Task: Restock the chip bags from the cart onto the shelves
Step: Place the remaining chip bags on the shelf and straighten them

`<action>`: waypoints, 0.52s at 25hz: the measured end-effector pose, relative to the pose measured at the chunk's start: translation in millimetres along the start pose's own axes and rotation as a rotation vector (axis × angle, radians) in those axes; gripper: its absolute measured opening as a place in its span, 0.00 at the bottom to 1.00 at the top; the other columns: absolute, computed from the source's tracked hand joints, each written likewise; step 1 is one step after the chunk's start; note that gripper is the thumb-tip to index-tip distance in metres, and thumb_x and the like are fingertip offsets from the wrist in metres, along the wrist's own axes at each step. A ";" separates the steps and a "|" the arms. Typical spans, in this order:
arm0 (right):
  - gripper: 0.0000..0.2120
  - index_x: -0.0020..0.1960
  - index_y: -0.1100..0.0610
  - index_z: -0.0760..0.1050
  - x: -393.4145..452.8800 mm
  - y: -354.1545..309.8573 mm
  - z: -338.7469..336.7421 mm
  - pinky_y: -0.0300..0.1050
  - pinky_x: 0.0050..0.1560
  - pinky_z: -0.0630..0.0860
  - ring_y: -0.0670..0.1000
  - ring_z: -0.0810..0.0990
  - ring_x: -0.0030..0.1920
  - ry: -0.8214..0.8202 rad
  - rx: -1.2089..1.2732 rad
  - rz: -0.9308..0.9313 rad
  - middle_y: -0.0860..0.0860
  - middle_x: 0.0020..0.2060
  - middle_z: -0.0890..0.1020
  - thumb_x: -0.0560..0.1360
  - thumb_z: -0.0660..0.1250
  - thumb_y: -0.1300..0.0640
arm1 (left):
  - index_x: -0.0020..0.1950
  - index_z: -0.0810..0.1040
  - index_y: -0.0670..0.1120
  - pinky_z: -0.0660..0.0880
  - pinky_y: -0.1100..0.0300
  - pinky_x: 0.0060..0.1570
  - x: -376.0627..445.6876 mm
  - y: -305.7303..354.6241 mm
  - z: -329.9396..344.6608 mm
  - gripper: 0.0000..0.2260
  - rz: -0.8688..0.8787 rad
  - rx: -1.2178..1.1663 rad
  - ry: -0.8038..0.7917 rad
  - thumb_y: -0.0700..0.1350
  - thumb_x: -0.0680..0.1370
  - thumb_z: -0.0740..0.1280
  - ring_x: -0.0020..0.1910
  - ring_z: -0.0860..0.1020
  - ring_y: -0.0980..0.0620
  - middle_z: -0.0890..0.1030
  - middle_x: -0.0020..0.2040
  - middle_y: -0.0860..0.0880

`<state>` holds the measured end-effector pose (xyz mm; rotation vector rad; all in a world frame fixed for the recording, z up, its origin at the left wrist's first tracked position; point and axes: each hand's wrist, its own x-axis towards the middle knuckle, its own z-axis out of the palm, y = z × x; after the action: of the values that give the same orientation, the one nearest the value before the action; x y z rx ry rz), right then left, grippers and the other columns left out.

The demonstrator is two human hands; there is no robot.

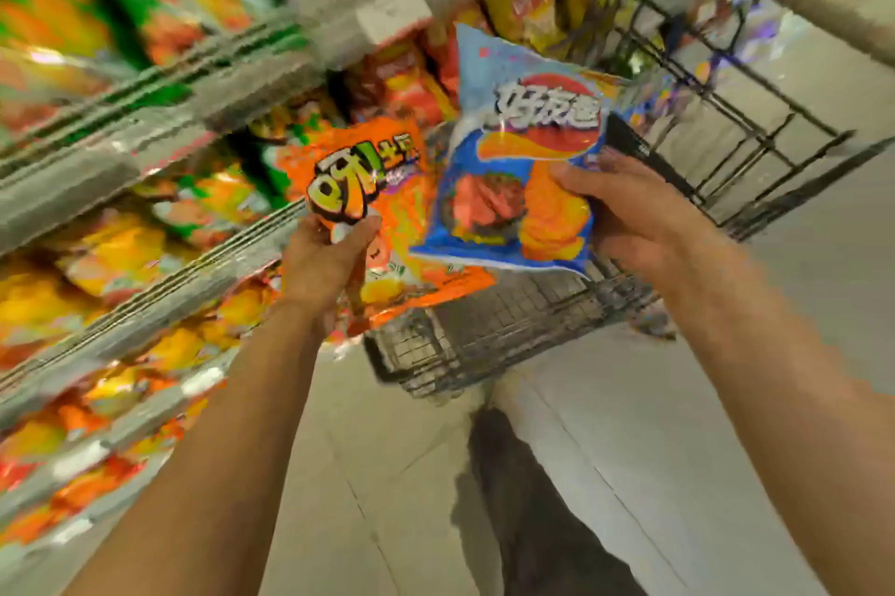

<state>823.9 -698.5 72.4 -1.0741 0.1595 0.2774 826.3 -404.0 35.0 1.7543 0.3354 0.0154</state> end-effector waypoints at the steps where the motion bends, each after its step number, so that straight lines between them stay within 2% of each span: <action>1: 0.11 0.55 0.58 0.78 -28.0 -12.0 16.2 0.44 0.38 0.83 0.50 0.85 0.37 -0.044 -0.073 -0.050 0.53 0.41 0.86 0.76 0.65 0.69 | 0.49 0.79 0.47 0.69 0.68 0.27 -33.9 19.3 -30.0 0.05 0.059 -0.012 0.041 0.42 0.76 0.74 0.29 0.74 0.60 0.79 0.36 0.52; 4: 0.15 0.55 0.55 0.79 -98.3 -34.0 65.5 0.41 0.38 0.83 0.47 0.86 0.37 -0.184 -0.208 -0.091 0.49 0.42 0.88 0.73 0.67 0.70 | 0.47 0.80 0.47 0.71 0.71 0.27 -129.6 62.0 -112.2 0.05 0.165 -0.056 0.161 0.40 0.76 0.75 0.28 0.76 0.63 0.81 0.32 0.57; 7: 0.22 0.61 0.57 0.78 -142.0 -42.1 113.2 0.44 0.42 0.84 0.49 0.87 0.42 -0.335 -0.295 -0.055 0.53 0.48 0.88 0.68 0.70 0.66 | 0.46 0.81 0.49 0.75 0.72 0.33 -201.2 85.5 -173.5 0.06 0.196 -0.102 0.278 0.40 0.75 0.75 0.33 0.79 0.65 0.84 0.35 0.61; 9: 0.26 0.68 0.61 0.74 -159.3 -43.8 144.1 0.53 0.54 0.83 0.54 0.85 0.50 -0.350 -0.331 -0.059 0.57 0.56 0.85 0.70 0.70 0.67 | 0.45 0.84 0.52 0.77 0.69 0.35 -240.1 93.9 -205.3 0.05 0.201 -0.103 0.311 0.42 0.75 0.76 0.37 0.81 0.61 0.86 0.39 0.58; 11: 0.25 0.70 0.62 0.73 -168.4 -42.4 172.3 0.61 0.67 0.74 0.60 0.80 0.62 -0.369 -0.333 -0.072 0.60 0.63 0.81 0.73 0.68 0.69 | 0.48 0.84 0.54 0.79 0.64 0.41 -270.8 96.1 -228.6 0.06 0.206 -0.143 0.338 0.44 0.74 0.76 0.42 0.82 0.58 0.87 0.44 0.54; 13: 0.25 0.69 0.60 0.74 -173.0 -37.9 197.8 0.64 0.70 0.70 0.61 0.77 0.66 -0.432 -0.345 -0.075 0.60 0.64 0.80 0.72 0.71 0.65 | 0.51 0.84 0.53 0.81 0.62 0.39 -296.8 97.8 -244.0 0.10 0.197 -0.195 0.376 0.47 0.71 0.78 0.42 0.83 0.57 0.87 0.46 0.52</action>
<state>669.0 -566.0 242.6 -1.3310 -0.3266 0.4736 516.0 -256.0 232.6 1.5793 0.4168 0.5080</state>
